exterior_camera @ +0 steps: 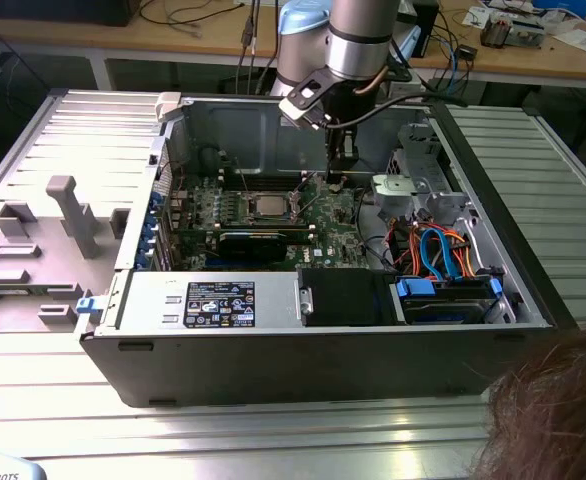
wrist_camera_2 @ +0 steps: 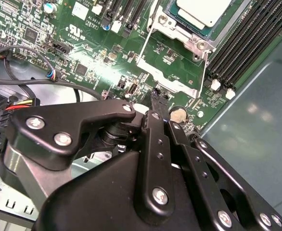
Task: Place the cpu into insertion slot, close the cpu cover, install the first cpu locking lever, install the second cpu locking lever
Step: 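Close the cpu cover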
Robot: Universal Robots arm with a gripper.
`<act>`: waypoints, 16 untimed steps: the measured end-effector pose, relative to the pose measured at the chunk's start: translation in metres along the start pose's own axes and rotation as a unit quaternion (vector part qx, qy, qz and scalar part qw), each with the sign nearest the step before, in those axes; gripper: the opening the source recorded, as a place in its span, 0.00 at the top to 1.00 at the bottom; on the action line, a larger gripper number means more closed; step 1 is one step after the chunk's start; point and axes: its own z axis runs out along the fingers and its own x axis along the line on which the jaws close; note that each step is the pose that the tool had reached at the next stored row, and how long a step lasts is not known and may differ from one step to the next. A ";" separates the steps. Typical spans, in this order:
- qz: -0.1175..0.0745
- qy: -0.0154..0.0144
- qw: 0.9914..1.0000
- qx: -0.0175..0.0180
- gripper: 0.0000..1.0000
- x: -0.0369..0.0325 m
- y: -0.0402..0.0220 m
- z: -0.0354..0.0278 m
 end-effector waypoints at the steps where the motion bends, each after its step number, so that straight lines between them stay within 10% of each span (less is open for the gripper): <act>1: 0.000 0.000 1.000 0.000 0.89 0.0000 0.0001 0.0002; 16: -0.003 0.000 1.000 0.000 0.89 0.0004 0.0023 0.0019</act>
